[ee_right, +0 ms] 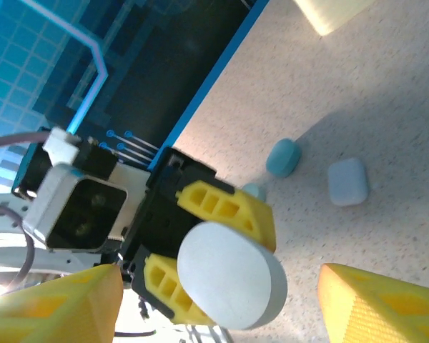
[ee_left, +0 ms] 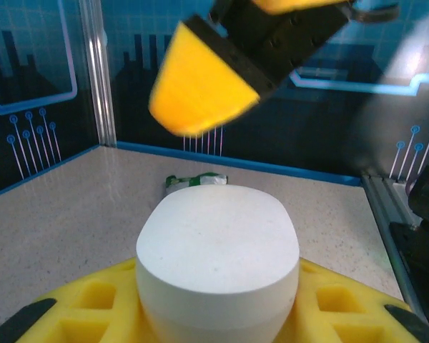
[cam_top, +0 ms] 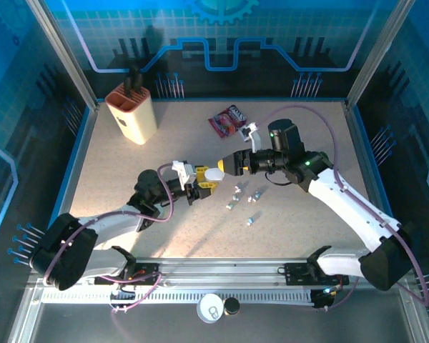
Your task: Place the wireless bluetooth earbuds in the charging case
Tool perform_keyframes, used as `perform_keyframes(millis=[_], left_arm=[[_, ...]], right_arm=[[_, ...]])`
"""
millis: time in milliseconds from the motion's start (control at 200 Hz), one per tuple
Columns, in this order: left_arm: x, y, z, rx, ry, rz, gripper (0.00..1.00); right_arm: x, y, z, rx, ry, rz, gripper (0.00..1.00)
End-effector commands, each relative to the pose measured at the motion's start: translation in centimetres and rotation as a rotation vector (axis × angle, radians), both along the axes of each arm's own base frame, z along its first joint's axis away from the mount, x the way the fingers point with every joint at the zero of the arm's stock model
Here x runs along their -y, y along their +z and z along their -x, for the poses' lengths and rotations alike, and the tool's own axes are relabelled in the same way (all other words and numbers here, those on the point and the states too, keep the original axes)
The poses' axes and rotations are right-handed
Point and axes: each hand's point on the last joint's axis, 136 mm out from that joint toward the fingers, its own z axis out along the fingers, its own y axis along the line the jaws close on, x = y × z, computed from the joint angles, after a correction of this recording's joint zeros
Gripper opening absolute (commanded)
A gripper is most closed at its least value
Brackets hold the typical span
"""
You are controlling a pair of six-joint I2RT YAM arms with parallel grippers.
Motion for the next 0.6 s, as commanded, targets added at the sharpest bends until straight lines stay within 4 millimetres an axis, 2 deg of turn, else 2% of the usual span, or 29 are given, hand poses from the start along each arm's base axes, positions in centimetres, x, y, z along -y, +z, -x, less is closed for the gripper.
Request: perform_keyframes(millis=[0, 200, 430, 595], left_arm=[[0.1, 3.7, -0.4, 0.101, -0.006, 0.092, 0.37], [0.5, 4.4, -0.4, 0.11, -0.039, 0.126, 0.37], [0.9, 3.7, 0.3, 0.095, -0.091, 0.102, 0.37], [0.8, 3.2, 0.1, 0.083, -0.073, 0.087, 0.37]], right_arm=[[-0.1, -0.2, 1.1, -0.139, -0.006, -0.091, 0.72], [-1.4, -0.3, 1.4, -0.21, -0.007, -0.231, 0.7], [-1.9, -0.4, 0.5, -0.251, -0.03, -0.283, 0.57], [-2.0, -0.7, 0.3, -0.255, -0.025, -0.28, 0.36]])
